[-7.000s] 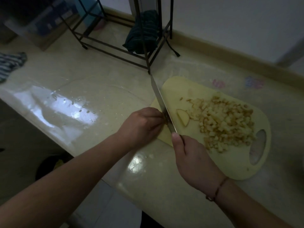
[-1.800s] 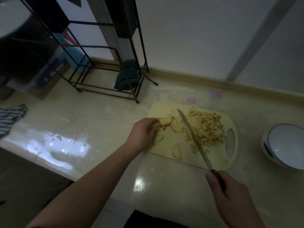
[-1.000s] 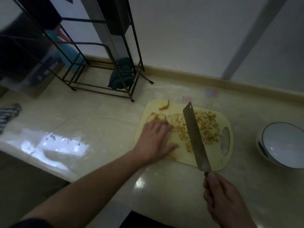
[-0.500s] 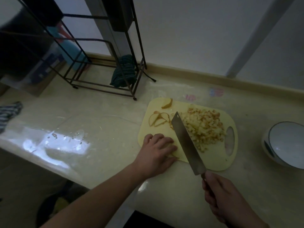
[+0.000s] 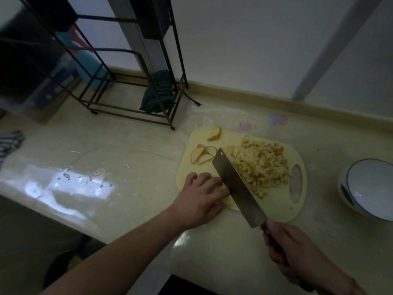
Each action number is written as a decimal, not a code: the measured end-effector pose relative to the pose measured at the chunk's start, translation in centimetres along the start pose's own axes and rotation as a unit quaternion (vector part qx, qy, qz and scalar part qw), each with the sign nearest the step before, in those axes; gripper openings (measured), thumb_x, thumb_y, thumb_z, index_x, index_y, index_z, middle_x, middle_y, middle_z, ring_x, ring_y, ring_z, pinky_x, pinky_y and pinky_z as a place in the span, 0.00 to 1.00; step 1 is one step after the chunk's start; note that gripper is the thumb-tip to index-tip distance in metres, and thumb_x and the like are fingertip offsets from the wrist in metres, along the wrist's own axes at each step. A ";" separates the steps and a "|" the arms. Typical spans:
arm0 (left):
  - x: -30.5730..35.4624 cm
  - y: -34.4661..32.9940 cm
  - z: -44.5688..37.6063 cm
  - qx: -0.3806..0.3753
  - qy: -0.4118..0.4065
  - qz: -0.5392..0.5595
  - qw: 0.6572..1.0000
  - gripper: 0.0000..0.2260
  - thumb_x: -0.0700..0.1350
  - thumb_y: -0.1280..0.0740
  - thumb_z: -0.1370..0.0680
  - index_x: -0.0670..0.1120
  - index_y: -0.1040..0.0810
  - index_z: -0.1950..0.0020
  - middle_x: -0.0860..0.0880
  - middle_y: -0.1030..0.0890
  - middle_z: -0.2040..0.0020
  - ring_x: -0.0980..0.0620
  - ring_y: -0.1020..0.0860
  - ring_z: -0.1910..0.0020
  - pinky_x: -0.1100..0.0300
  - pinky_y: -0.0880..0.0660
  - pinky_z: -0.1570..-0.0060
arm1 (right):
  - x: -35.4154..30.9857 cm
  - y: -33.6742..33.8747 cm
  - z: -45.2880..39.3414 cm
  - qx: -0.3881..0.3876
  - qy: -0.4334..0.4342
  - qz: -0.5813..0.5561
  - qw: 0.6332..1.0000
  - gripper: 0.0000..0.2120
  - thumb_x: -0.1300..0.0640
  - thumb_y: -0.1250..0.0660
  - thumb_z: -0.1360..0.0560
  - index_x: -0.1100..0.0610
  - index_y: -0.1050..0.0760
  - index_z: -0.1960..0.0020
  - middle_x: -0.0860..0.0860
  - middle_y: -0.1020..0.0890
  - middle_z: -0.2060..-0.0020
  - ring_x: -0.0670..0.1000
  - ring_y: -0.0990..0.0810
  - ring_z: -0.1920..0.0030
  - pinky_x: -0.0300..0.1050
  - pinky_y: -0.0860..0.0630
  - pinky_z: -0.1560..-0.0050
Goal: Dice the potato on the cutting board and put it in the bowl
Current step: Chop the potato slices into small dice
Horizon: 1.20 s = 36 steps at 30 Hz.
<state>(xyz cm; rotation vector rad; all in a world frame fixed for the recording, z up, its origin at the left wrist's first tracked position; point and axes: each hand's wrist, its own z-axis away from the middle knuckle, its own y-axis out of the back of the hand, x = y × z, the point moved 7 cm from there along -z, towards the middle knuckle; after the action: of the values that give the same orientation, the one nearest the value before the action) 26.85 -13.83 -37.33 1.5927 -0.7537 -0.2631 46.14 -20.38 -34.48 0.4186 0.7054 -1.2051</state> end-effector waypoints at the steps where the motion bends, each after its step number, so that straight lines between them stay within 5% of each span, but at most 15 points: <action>1: 0.0 0.0 -0.1 0.000 0.000 0.001 1.000 0.17 0.56 0.35 0.21 0.54 0.27 0.34 0.47 0.24 0.37 0.43 0.28 0.38 0.47 0.35 0.42 | 0.0 0.1 0.0 -0.002 -0.001 0.000 1.000 0.21 0.42 0.43 0.23 0.60 0.31 0.61 0.56 0.39 0.74 0.47 0.44 0.78 0.34 0.47 0.75; 19: -0.3 0.1 -0.4 -0.018 -0.015 -0.021 1.000 0.16 0.58 0.39 0.20 0.54 0.27 0.35 0.47 0.25 0.38 0.43 0.29 0.39 0.47 0.36 0.43 | 0.6 1.8 0.3 0.025 -0.001 -0.036 0.999 0.28 0.35 0.43 0.27 0.62 0.31 0.61 0.57 0.38 0.75 0.46 0.43 0.78 0.32 0.43 0.75; 24: -2.1 0.3 0.3 -0.015 0.015 -0.015 1.000 0.16 0.58 0.39 0.20 0.53 0.26 0.36 0.47 0.25 0.37 0.42 0.28 0.38 0.46 0.35 0.42 | 0.2 0.7 0.0 -0.005 -0.003 -0.044 0.999 0.23 0.40 0.42 0.28 0.62 0.31 0.61 0.57 0.38 0.75 0.46 0.43 0.78 0.33 0.44 0.76; 36: -2.8 0.7 1.5 0.133 0.082 0.091 0.983 0.11 0.54 0.27 0.25 0.46 0.15 0.51 0.51 0.17 0.48 0.49 0.22 0.46 0.48 0.28 0.48 | 0.7 1.5 0.0 0.027 -0.025 -0.036 0.999 0.25 0.37 0.41 0.30 0.61 0.30 0.60 0.56 0.38 0.75 0.46 0.43 0.78 0.35 0.46 0.74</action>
<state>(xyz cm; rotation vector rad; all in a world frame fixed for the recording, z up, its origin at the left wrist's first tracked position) 23.65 -13.39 -37.60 1.7573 -0.8253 0.1067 47.71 -20.35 -35.04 0.4091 0.6508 -1.3008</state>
